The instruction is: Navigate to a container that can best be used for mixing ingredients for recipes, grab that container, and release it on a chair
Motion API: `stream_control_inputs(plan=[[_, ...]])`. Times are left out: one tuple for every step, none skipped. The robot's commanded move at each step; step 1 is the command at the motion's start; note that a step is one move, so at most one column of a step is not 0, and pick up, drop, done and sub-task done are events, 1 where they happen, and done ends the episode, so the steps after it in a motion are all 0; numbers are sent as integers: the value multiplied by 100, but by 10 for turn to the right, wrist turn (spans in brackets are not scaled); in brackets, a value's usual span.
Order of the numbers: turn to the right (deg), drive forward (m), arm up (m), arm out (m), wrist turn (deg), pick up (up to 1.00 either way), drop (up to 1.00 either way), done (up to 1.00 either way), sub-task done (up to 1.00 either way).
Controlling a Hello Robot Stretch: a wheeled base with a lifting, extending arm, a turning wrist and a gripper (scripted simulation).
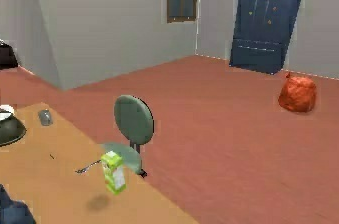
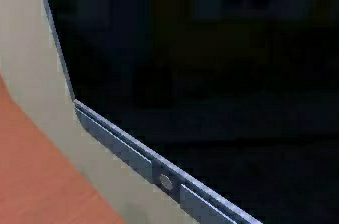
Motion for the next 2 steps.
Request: stream_control_inputs(plan=[[-450,0,0,0,0,0,0,0,0],[-450,0,0,0,0,0,0,0,0]])
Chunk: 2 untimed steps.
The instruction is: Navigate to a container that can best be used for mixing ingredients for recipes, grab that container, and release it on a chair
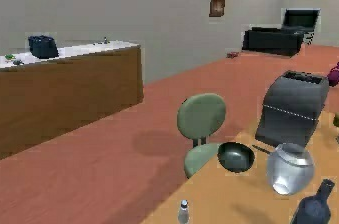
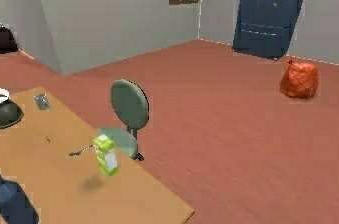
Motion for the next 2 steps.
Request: stream_control_inputs(plan=[[-420,0,0,0,0,0,0,0,0],[0,25,0,0,0,0,0,0,0]])
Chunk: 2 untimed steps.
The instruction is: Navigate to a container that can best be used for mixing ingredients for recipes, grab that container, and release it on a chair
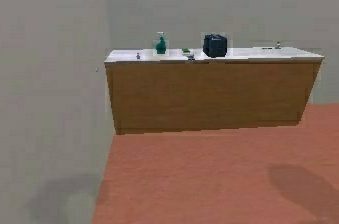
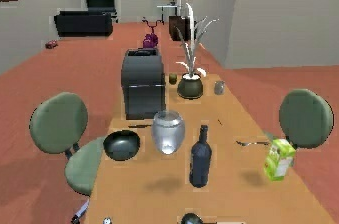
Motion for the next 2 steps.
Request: stream_control_inputs(plan=[[-120,0,0,0,0,0,0,0,0],[0,0,50,0,0,0,0,0,0]])
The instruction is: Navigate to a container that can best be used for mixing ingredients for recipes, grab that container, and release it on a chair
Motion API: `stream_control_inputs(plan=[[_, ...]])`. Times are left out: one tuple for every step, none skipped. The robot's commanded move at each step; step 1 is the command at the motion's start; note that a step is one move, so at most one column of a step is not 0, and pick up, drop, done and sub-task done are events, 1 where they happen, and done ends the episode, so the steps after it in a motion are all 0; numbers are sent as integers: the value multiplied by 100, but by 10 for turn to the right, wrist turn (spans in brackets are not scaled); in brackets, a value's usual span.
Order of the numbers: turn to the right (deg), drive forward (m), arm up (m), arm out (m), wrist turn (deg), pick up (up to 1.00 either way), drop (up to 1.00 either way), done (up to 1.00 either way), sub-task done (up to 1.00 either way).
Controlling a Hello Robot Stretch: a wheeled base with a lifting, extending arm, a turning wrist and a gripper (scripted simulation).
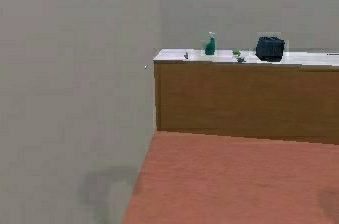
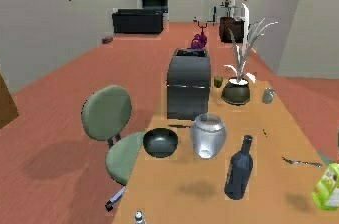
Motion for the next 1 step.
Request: stream_control_inputs(plan=[[0,0,26,0,0,0,0,0,0]])
